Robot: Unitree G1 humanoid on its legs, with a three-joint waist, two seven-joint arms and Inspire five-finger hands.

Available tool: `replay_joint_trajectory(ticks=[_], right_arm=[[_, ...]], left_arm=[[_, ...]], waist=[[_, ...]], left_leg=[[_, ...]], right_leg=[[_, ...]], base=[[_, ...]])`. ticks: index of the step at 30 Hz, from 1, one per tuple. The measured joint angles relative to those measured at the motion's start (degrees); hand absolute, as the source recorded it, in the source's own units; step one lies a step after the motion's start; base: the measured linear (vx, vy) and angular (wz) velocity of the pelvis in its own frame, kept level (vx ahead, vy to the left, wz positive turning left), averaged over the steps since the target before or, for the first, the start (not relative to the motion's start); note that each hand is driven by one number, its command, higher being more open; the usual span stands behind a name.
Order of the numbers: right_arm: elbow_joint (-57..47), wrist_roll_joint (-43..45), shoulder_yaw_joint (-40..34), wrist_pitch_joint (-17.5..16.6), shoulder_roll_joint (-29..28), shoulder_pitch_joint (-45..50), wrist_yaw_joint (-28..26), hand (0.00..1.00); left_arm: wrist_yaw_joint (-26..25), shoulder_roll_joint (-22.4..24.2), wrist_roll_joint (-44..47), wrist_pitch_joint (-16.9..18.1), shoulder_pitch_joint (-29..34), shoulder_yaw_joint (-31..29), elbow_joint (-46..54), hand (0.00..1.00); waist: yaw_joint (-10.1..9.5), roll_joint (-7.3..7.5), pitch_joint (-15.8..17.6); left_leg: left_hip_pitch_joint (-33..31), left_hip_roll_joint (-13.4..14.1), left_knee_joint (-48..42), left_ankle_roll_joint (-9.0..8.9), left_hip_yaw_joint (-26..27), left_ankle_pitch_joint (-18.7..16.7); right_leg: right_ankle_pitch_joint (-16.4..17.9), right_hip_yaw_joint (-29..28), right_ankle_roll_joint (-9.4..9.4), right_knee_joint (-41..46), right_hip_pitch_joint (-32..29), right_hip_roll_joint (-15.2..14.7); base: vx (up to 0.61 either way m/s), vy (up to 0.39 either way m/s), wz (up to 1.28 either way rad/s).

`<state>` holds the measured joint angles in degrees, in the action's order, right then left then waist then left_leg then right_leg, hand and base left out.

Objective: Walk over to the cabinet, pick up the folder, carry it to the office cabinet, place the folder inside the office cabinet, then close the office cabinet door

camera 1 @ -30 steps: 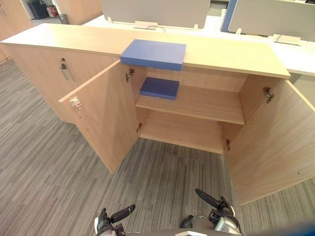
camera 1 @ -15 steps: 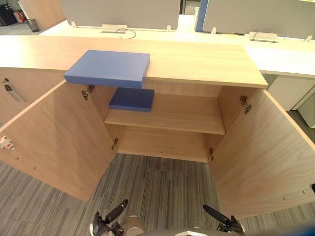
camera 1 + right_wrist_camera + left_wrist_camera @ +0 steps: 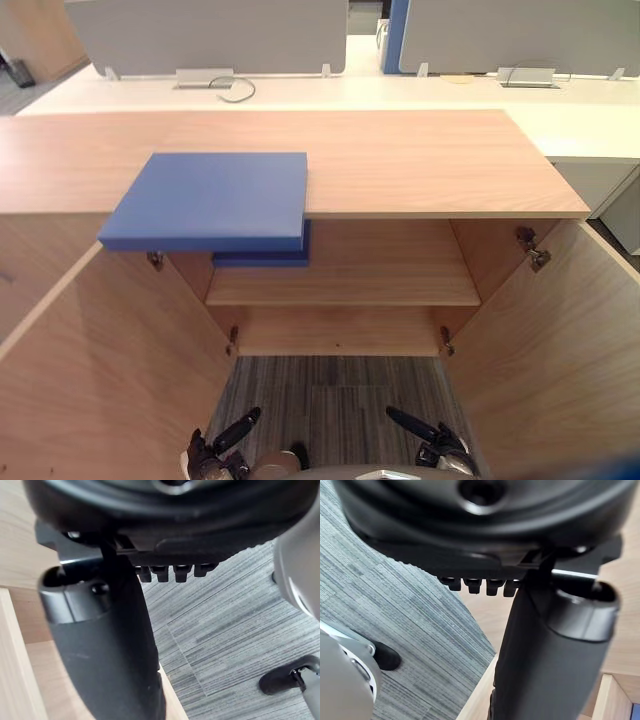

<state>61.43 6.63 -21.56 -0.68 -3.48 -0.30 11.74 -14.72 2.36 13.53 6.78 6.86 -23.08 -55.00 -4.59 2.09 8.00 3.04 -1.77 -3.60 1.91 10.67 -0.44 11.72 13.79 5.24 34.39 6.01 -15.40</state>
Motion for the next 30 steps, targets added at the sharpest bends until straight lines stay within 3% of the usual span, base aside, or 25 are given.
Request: replay_joint_trajectory(ticks=[1,2,3,5,7,8,9,12,13,16,21,24,30], right_arm=[[0.04,0.00,0.00,0.11,0.30,-0.04,-0.05,1.00],[-0.06,-0.02,-0.04,0.00,0.35,0.06,-0.04,1.00],[-0.36,-0.03,0.16,-0.09,0.37,0.09,0.04,1.00],[-0.82,0.01,0.30,-0.37,0.15,0.07,-0.01,1.00],[-1.09,0.07,0.43,-0.66,-0.53,-0.11,-0.81,1.00],[-0.77,0.07,0.83,-0.36,-0.57,-0.08,-1.28,1.00],[-0.43,0.08,1.49,0.49,-0.19,0.23,-2.30,1.00],[-0.95,-0.37,3.11,0.85,2.10,1.24,-3.04,1.00],[-0.94,-0.42,3.44,0.97,2.19,1.23,-3.08,1.00],[-0.77,-2.15,5.25,1.91,2.28,1.30,-3.58,1.00],[-0.52,-4.42,5.44,2.43,1.78,1.75,-3.64,1.00],[-0.52,-4.57,6.70,3.08,1.67,1.82,-3.60,1.00],[-0.41,-6.56,9.48,3.16,0.03,1.73,-2.90,1.00]], left_arm=[[-0.43,-0.44,1.05,0.69,0.17,1.01,0.08,1.00],[-0.76,-0.51,1.54,0.80,0.48,1.50,0.25,1.00],[-1.30,-0.52,2.25,0.95,1.45,2.02,1.16,1.00],[-1.00,-0.76,3.42,1.47,1.96,3.48,2.04,1.00],[3.74,-1.83,10.33,1.36,2.99,6.07,2.92,1.00],[5.37,-2.11,13.03,1.24,3.72,6.32,3.94,1.00],[8.49,-2.20,18.33,0.82,4.20,6.28,4.44,1.00],[12.64,0.71,29.72,0.41,6.19,6.10,7.64,1.00],[13.18,0.72,31.40,0.33,6.18,6.11,8.13,1.00],[13.69,0.83,39.75,0.65,6.72,6.25,14.46,1.00],[13.61,0.89,50.48,0.74,11.44,10.11,26.55,1.00],[11.68,1.24,50.29,0.96,13.79,10.83,35.89,1.00],[3.10,2.02,31.42,2.84,14.57,5.38,53.69,1.00]], waist=[[0.33,0.48,0.30],[0.42,0.26,0.40],[0.41,0.33,0.29],[0.66,0.22,0.27],[1.33,0.12,0.21],[1.29,0.77,-0.15],[1.08,0.78,-0.64],[0.71,-2.26,-2.52],[0.65,-2.44,-2.69],[0.33,-2.04,-2.99],[-0.21,-1.13,-3.71],[-1.13,-1.14,-3.72],[-2.89,-1.18,-3.69]], left_leg=[[2.01,-0.93,1.01,0.55,-0.23,-0.37],[2.65,-1.09,1.09,0.95,-0.26,-0.52],[4.06,-1.02,1.38,1.28,-0.45,-0.76],[4.85,-0.11,1.63,1.15,-1.08,-0.90],[4.70,1.70,1.01,-0.14,-2.41,-1.26],[4.53,1.56,0.95,-0.81,-2.39,-1.47],[4.83,2.07,1.24,-1.87,-2.63,-1.91],[4.00,5.47,2.74,-4.05,-2.77,-1.07],[3.73,6.00,3.04,-4.37,-2.93,-0.92],[3.48,8.51,5.65,-6.29,-4.20,0.36],[3.93,9.10,7.30,-6.84,-5.68,0.65],[4.08,8.42,7.29,-6.81,-6.75,0.68],[2.48,7.30,4.72,-6.79,-10.04,0.65]], right_leg=[[-1.54,0.07,-1.75,8.92,-3.16,-2.88],[-1.17,0.59,-2.27,11.35,-4.03,-3.82],[0.66,2.45,-1.96,12.61,-4.79,-5.05],[2.92,3.64,-1.18,9.81,-6.19,-4.62],[3.37,1.05,-0.01,-4.08,-6.92,0.23],[0.60,-0.58,-0.02,-9.15,-6.81,1.23],[0.53,-0.80,0.33,-12.38,-5.79,2.07],[-1.44,0.58,-1.07,-18.30,-4.82,6.39],[-1.72,0.83,-1.39,-19.17,-4.81,7.12],[-2.71,3.15,-2.72,-23.24,-3.51,10.23],[-3.31,5.03,-2.82,-27.11,-0.75,11.49],[-3.53,6.29,-2.47,-28.67,0.90,11.01],[-3.59,9.60,-2.38,-29.57,3.17,9.79]], base=[[0.11,0.108,0.09],[0.14,0.098,0.11],[0.13,0.071,0.12],[0.10,0.015,0.19],[0.05,-0.084,0.25],[0.03,-0.178,0.02],[0.03,-0.186,-0.03],[0.08,-0.207,-0.02],[0.07,-0.189,0.02],[0.08,-0.192,0.19],[0.11,-0.068,0.18],[0.08,0.011,0.23],[0.01,-0.001,0.32]])
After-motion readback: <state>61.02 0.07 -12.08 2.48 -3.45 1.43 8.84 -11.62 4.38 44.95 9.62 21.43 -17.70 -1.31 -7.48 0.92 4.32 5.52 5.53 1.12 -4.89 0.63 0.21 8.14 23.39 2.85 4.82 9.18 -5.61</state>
